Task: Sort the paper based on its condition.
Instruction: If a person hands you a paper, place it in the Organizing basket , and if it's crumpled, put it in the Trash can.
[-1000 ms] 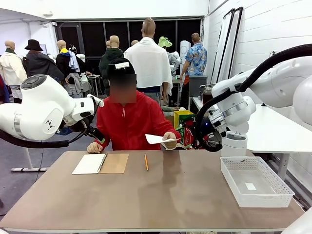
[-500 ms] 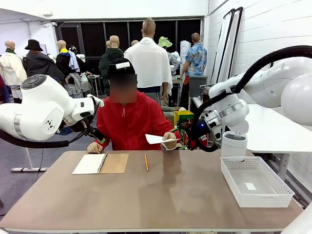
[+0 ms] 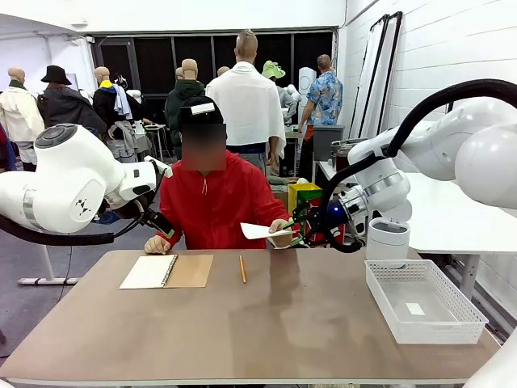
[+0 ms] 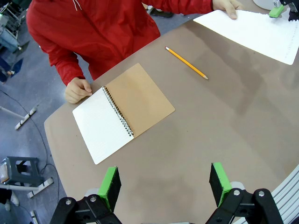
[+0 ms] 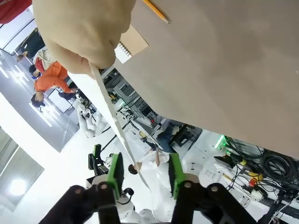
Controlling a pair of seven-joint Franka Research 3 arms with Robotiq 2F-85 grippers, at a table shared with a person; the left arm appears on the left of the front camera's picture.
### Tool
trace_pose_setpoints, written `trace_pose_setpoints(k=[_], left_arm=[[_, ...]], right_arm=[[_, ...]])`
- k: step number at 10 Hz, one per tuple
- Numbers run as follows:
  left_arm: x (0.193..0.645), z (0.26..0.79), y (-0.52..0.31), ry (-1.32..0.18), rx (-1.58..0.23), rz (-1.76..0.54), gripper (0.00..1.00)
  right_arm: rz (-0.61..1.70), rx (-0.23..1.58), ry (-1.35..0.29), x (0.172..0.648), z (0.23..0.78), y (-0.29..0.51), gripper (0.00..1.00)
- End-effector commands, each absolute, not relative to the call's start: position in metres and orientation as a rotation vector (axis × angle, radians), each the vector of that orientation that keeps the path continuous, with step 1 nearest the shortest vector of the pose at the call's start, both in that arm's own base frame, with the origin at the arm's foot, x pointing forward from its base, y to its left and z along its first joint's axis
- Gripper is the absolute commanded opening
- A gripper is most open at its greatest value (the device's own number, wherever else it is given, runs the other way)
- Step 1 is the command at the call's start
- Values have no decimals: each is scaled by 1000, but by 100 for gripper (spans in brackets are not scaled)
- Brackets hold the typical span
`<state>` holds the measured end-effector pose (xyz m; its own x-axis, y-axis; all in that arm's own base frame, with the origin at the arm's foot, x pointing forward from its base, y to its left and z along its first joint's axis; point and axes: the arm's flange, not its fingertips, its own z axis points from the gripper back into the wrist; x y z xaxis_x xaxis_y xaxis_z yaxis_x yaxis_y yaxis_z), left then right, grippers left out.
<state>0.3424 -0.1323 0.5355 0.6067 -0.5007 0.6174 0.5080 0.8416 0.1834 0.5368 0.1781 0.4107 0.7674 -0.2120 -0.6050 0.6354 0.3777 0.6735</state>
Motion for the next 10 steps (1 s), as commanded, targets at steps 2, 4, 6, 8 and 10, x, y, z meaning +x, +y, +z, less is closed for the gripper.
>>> trace_pose_setpoints(k=[2,4,6,8,10], left_arm=[[342,536,-132,-716,-12,-586,100],[342,536,-132,-716,-12,-586,100],[342,536,-132,-716,-12,-586,100],[342,536,-132,-716,-12,-586,100],[342,536,-132,-716,-12,-586,100]], right_arm=[[-596,1082,466,551,407,184,13],[-613,1103,494,557,403,185,0],[-620,1112,515,558,401,187,0],[-622,1099,501,557,402,186,0],[-584,1100,478,550,415,181,0]])
